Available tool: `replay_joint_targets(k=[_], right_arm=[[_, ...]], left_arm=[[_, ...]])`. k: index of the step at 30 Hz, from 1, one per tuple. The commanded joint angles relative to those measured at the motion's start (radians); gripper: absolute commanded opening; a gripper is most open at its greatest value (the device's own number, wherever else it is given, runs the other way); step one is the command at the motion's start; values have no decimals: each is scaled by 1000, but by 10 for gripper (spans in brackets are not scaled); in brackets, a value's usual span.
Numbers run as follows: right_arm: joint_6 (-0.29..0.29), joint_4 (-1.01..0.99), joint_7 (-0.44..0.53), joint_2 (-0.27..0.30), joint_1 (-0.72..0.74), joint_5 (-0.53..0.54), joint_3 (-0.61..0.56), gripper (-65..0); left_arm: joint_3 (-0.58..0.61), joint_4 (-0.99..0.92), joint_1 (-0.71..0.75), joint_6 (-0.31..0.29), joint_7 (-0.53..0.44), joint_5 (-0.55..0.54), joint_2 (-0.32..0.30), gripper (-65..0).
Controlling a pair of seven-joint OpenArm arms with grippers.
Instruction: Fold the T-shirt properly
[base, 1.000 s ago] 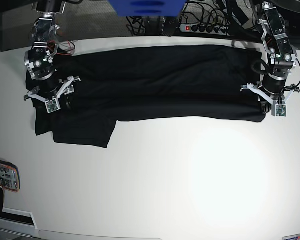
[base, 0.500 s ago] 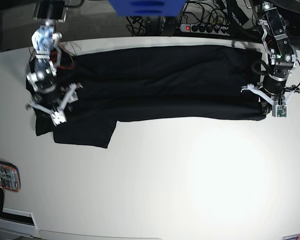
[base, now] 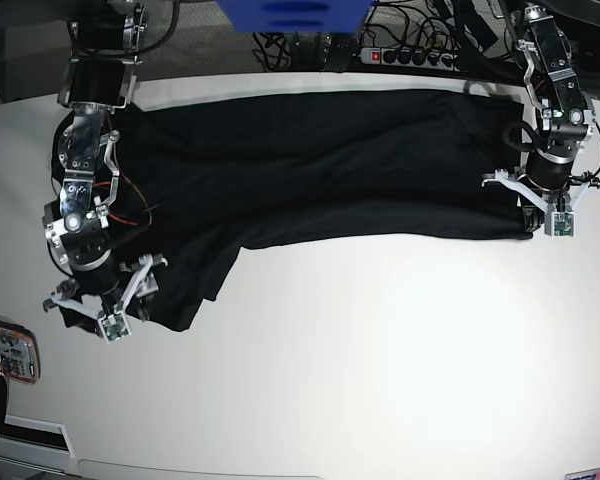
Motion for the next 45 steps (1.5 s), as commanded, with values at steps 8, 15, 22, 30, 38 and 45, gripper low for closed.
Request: replay_joint_targets(k=[8, 15, 22, 30, 38, 45], right_arm=[[-2, -123, -16, 7, 86, -11, -3, -245], [-2, -210, -18, 3, 157, -11, -107, -245], [-2, -367, -9, -40, 212, -11, -163, -245], [-2, -508, 13, -69, 339, -11, -166, -245], [-4, -623, 43, -69, 359, -11, -166, -245], [-4, -781, 131, -71, 402, -11, -160, -245]], left_arm=[[-3, 19, -3, 6, -17, -6, -10, -650], [-3, 19, 3, 6, -17, -4, -10, -650], [-3, 19, 0, 6, -17, 0, 13, -650], [-3, 19, 1, 6, -17, -3, 16, -650], [-3, 19, 3, 6, -17, -1, 16, -650], [-3, 21, 0, 6, -17, -3, 16, -650]])
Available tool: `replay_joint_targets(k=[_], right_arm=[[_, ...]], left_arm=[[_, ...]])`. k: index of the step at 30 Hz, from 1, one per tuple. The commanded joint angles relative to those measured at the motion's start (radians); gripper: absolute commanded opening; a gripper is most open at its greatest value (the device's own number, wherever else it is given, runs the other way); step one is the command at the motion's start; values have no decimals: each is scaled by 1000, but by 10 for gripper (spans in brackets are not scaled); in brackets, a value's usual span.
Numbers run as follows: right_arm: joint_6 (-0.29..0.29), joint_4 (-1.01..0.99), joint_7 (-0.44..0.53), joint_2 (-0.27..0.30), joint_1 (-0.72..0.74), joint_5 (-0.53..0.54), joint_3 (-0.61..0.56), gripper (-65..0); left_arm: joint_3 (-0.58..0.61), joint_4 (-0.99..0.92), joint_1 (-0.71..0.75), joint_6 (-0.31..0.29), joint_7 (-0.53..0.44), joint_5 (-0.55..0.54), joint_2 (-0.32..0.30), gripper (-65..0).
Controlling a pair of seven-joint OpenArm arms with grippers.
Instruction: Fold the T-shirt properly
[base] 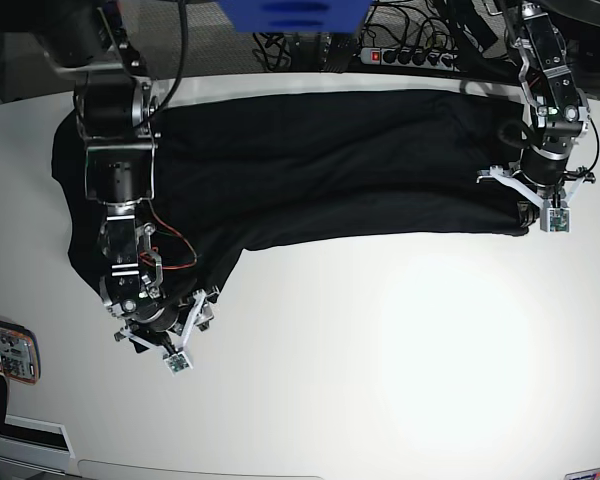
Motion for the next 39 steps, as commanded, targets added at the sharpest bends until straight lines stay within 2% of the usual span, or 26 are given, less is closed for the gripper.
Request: replay_joint_targets(k=[1, 13, 15, 19, 22, 25, 28, 30, 35, 37, 39], right_arm=[[2, 0, 10, 1, 15, 5, 4, -245], [2, -78, 47, 1, 117, 5, -1, -261], [2, -86, 59, 1, 117, 5, -2, -338], [2, -86, 88, 1, 117, 5, 2, -537], [2, -89, 105, 1, 114, 8, 5, -620], [2, -93, 107, 1, 103, 10, 5, -612], [2, -93, 108, 1, 75, 10, 5, -576], [2, -93, 108, 1, 74, 10, -1, -532], [3, -93, 99, 1, 72, 10, -4, -361], [3, -93, 99, 1, 72, 10, -4, -336], [3, -93, 99, 1, 72, 10, -2, -343]], left_arm=[[-5, 20, -6, 5, -25, -1, -9, -650], [-5, 20, -6, 5, -25, -3, -9, -650], [-5, 20, -6, 5, -25, -1, -9, -650], [-5, 20, -7, 5, -25, -1, -9, -650], [-5, 20, -7, 5, -25, -1, -9, -650], [-5, 20, -7, 5, -25, -1, -9, -650], [-5, 20, -7, 5, -25, -1, -9, -650], [-5, 20, -7, 5, -25, -1, -9, -650], [-5, 20, -7, 5, -25, -1, -9, -650], [-5, 20, -7, 5, -25, -1, -9, -650], [-5, 20, -7, 5, -25, -3, -9, -650]])
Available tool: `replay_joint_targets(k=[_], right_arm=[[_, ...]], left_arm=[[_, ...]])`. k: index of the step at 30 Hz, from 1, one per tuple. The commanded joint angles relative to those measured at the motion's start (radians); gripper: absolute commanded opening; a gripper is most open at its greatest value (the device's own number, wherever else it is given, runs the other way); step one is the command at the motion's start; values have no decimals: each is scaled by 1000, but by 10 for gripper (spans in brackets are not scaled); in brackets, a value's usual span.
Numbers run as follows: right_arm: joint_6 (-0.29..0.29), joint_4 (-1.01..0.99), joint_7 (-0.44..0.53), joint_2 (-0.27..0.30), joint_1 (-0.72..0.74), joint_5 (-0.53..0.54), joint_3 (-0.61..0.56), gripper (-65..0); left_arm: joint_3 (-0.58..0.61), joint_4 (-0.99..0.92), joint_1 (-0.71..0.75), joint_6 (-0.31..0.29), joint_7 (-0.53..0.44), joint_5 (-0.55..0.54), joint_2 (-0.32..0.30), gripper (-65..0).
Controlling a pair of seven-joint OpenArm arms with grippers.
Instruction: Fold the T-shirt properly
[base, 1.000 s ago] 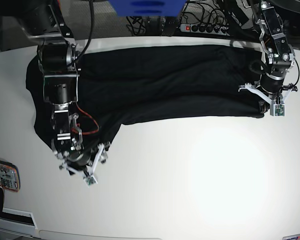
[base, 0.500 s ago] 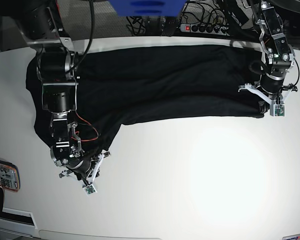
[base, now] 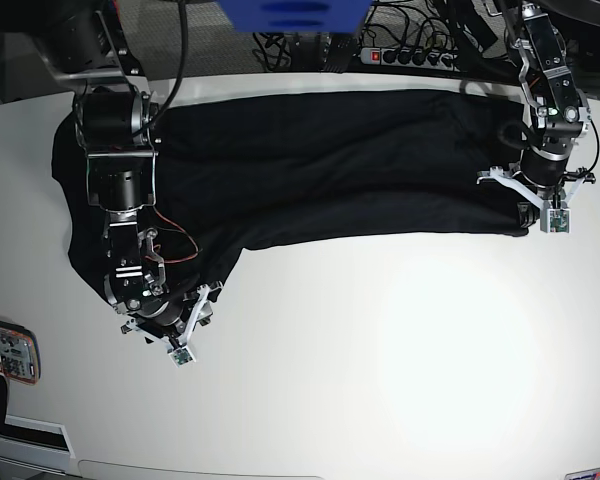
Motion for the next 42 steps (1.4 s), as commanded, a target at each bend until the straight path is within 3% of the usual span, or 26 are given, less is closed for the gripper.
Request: replay_joint_targets(k=[1, 14, 16, 19, 20, 30, 42], right_arm=[[1, 16, 19, 4, 36, 8, 2, -346], [1, -123, 74, 7, 14, 8, 2, -362], [1, -118, 73, 7, -20, 8, 2, -443], [1, -118, 74, 7, -38, 8, 7, -637], [1, -118, 74, 7, -40, 8, 7, -650], [1, 62, 68, 7, -56, 9, 10, -650], [1, 298, -4, 7, -161, 8, 47, -650]], left_arm=[[-5, 20, -3, 3, -24, -3, -9, -650], [-5, 20, -3, 3, -24, -3, -9, -650], [-5, 20, -3, 3, -24, -3, -9, -650], [-5, 20, -1, 3, -24, -3, -9, -650], [-5, 20, -1, 3, -24, -3, -9, -650], [-5, 20, -3, 3, -24, -1, -9, -650], [-5, 20, -3, 3, -24, -1, -9, -650]])
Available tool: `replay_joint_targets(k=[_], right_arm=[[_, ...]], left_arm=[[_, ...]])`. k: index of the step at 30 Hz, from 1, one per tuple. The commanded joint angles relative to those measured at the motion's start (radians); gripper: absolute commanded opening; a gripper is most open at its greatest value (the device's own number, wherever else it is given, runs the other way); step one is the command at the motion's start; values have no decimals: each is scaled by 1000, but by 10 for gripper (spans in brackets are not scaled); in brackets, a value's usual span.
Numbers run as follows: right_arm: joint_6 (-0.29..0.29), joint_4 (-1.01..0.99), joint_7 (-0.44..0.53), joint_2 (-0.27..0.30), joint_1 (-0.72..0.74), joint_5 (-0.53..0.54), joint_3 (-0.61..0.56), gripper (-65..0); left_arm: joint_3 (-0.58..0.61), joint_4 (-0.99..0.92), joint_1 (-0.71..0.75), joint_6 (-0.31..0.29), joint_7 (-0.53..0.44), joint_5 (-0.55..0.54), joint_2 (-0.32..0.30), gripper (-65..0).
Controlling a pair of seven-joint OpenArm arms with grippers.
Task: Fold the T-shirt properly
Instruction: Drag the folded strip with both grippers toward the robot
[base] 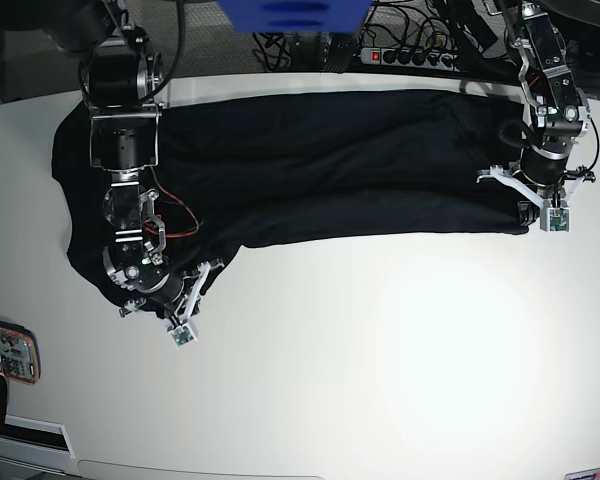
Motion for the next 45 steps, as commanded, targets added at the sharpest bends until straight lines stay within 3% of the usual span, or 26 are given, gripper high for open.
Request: replay_joint_targets(k=[1, 7, 15, 22, 35, 41, 45], right_arm=[[-6, 34, 16, 11, -1, 5, 22, -650], [-6, 124, 14, 12, -27, 2, 48, -650], [-6, 258, -4, 12, -168, 2, 51, -650], [-6, 434, -49, 12, -251, 2, 129, -650], [-6, 585, -50, 12, -392, 2, 235, -650], [-6, 672, -133, 12, -424, 2, 275, -650], [-6, 715, -162, 12, -456, 2, 274, -650]], left_arm=[[-5, 20, -6, 3, -24, -4, -10, -650], [-5, 20, -6, 3, -24, -4, -10, -650], [-7, 34, -4, 3, -24, -4, -10, -650], [-10, 126, 60, 3, -24, -7, -8, -650], [-40, 137, 148, 3, -26, -12, -8, -650], [-149, 169, 158, 3, -27, -12, 76, -650], [-155, 169, 171, 3, -27, -12, 85, -650]])
